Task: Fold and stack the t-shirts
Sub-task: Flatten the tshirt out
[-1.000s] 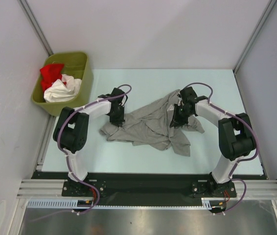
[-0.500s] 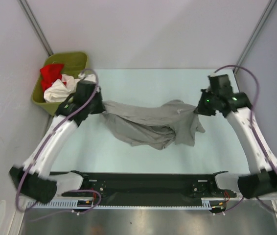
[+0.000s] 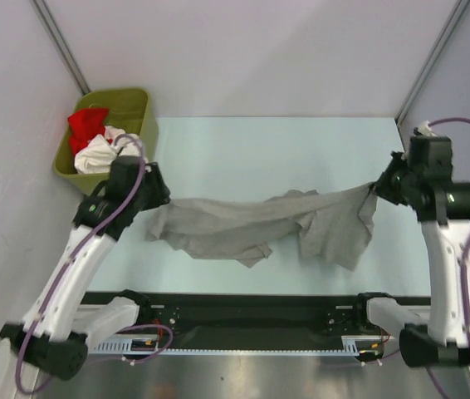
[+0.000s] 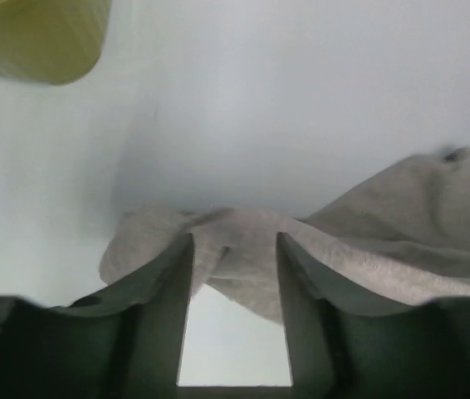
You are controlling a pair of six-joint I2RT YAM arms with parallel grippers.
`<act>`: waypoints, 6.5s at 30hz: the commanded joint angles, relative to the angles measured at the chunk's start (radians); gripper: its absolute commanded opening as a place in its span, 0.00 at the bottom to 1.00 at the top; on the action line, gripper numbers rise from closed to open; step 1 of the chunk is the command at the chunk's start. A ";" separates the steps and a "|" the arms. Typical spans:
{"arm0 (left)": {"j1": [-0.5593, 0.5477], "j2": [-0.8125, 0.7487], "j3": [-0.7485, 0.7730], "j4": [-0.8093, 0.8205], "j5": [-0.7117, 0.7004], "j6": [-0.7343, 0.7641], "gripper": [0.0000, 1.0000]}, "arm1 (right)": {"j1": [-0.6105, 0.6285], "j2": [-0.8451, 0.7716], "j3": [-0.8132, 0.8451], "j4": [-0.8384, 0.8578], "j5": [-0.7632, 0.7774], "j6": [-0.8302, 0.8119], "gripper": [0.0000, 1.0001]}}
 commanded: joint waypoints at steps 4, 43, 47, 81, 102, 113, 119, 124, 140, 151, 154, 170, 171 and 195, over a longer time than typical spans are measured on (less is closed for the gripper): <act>0.016 0.405 0.160 -0.136 -0.039 0.097 0.65 | -0.057 0.328 -0.044 0.112 0.051 0.003 0.00; 0.054 0.360 -0.275 0.037 0.246 0.061 0.59 | -0.099 0.385 -0.398 0.313 -0.174 -0.046 0.61; 0.071 0.403 -0.281 0.074 0.237 0.052 0.62 | -0.097 0.390 -0.390 0.310 -0.193 -0.058 0.61; 0.126 0.506 -0.059 0.066 0.389 0.048 0.00 | -0.447 0.453 -0.565 0.348 -0.144 0.002 0.53; 0.126 0.556 -0.016 0.092 0.469 0.071 0.01 | -0.517 0.585 -0.634 0.460 -0.129 -0.022 0.48; 0.135 0.570 -0.069 0.089 0.455 0.075 0.26 | -0.510 0.629 -0.663 0.520 -0.116 -0.002 0.45; 0.137 0.568 -0.114 0.109 0.472 0.068 0.28 | -0.507 0.634 -0.667 0.538 -0.121 0.002 0.38; 0.137 0.556 -0.151 0.107 0.472 0.066 0.34 | -0.502 0.640 -0.674 0.544 -0.124 0.002 0.40; 0.160 0.446 -0.263 0.111 0.530 -0.026 0.00 | -0.481 0.681 -0.636 0.561 -0.110 0.006 0.10; 0.181 0.465 0.121 0.181 0.482 0.000 0.00 | -0.353 0.555 -0.328 0.635 -0.050 0.293 0.00; 0.194 0.585 0.318 0.230 0.503 -0.001 0.00 | -0.326 0.632 -0.123 0.716 -0.072 0.330 0.00; 0.385 1.067 1.284 0.855 0.814 -0.452 0.00 | -0.485 0.895 1.041 0.978 -0.179 0.580 0.00; 0.385 1.062 1.290 0.862 0.838 -0.469 0.00 | -0.496 0.841 1.012 0.992 -0.196 0.586 0.00; 0.373 0.231 -0.370 0.198 0.756 -0.090 0.00 | -0.269 -0.193 -0.464 0.088 0.135 0.222 0.00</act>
